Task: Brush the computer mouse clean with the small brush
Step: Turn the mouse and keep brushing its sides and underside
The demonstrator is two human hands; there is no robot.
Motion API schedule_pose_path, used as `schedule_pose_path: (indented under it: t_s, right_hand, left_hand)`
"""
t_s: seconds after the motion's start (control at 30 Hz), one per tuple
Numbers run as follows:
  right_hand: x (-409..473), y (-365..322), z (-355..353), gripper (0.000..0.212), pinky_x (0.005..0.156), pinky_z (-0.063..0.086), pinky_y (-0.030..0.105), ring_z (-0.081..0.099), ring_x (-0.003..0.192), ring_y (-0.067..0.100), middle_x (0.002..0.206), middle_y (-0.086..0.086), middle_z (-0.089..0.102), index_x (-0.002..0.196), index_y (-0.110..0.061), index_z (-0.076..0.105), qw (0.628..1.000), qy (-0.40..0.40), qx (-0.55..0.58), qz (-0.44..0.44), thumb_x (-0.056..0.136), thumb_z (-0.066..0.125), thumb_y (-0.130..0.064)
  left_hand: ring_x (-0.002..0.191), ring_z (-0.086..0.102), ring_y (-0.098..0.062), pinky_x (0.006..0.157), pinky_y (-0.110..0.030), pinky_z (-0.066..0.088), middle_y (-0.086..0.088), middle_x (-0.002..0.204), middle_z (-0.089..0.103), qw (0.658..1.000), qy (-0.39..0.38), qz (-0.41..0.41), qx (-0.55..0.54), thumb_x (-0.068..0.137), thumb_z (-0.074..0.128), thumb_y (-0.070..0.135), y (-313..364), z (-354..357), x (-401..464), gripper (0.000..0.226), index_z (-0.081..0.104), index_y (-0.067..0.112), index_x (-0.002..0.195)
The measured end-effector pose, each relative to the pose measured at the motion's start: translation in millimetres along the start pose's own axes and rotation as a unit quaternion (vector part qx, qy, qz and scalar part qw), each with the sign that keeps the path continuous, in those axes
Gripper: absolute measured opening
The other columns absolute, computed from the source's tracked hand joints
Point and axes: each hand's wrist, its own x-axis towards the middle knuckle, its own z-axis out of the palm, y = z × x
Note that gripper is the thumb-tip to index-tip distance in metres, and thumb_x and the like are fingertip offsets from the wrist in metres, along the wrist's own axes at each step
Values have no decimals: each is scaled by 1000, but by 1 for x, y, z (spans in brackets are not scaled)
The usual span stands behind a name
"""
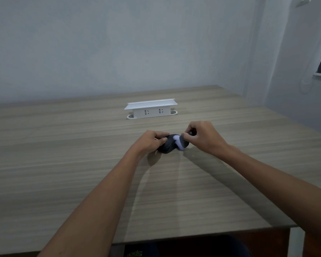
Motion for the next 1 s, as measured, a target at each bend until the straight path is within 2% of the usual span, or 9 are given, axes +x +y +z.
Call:
schedule_pose_path:
  t_s: [0.13,0.27,0.33,0.43,0.63,0.73,0.8,0.9,1.0]
  right_hand:
    - [4,2,5,15,53,36,16,52,58,3,62,-8,62,70,-7,72,999,13,-5,29,79,71,-20]
    - [10,3,6,16,50,39,11,53,57,0,62,-9,60,73,-9,72,999,14,-1,44,82,71,-22]
    - [13,3,7,17,51,35,13,53,58,3,64,-7,62,74,-8,72,999,10,-1,50,83,71,-23]
    - [16,5,8,18,55,46,22,57,61,8,66,-3,66,75,-7,71,998,4,8,55,83,72,-24]
    - [21,9,8,19,62,55,35,61,58,9,66,-1,68,74,-7,72,998,-4,8,57,82,72,-25]
    - [21,13,4,20,62,56,37,64,62,15,69,1,69,75,-7,72,998,-9,10,64,82,72,-26]
    - [20,16,1,21,62,55,36,64,61,14,69,1,70,76,-7,72,998,-9,8,64,84,71,-27]
    - [18,18,-3,21,63,54,35,61,59,11,67,0,69,76,-7,73,998,-4,4,62,85,71,-27]
    - [17,18,-6,22,59,53,27,60,56,6,65,-4,67,79,-8,75,998,-18,8,63,87,71,-29]
  left_hand:
    - [111,58,-12,97,-21,42,-8,131,66,1000,-2,-8,5,102,53,14,1,-1,0,36,62,13,137]
    - [117,61,-19,109,-32,46,-11,126,68,1000,-2,-22,2,103,52,15,1,-5,0,34,64,11,134]
    - [107,62,-21,107,-38,48,-13,117,69,999,-4,-32,-10,103,50,13,1,-7,-1,32,65,8,131]
    - [98,62,-23,106,-42,51,-19,117,71,999,-13,-36,-17,103,49,11,2,-9,-3,31,66,6,128]
    - [95,66,-22,100,-37,51,-16,110,70,997,-61,-26,36,96,58,2,6,-22,-7,38,61,9,134]
    - [93,62,-19,86,-29,52,-9,111,66,990,-73,-16,119,88,66,-2,3,-31,1,51,60,12,137]
    - [99,61,-20,87,-32,53,-7,120,62,982,-76,-9,173,85,67,-5,2,-35,7,58,58,14,139]
    - [123,57,-19,102,-42,52,0,138,55,963,-103,27,247,80,77,3,3,-36,16,68,55,21,142]
    - [134,49,-18,109,-43,45,3,143,52,949,-123,62,284,77,80,11,6,-34,22,75,51,26,145]
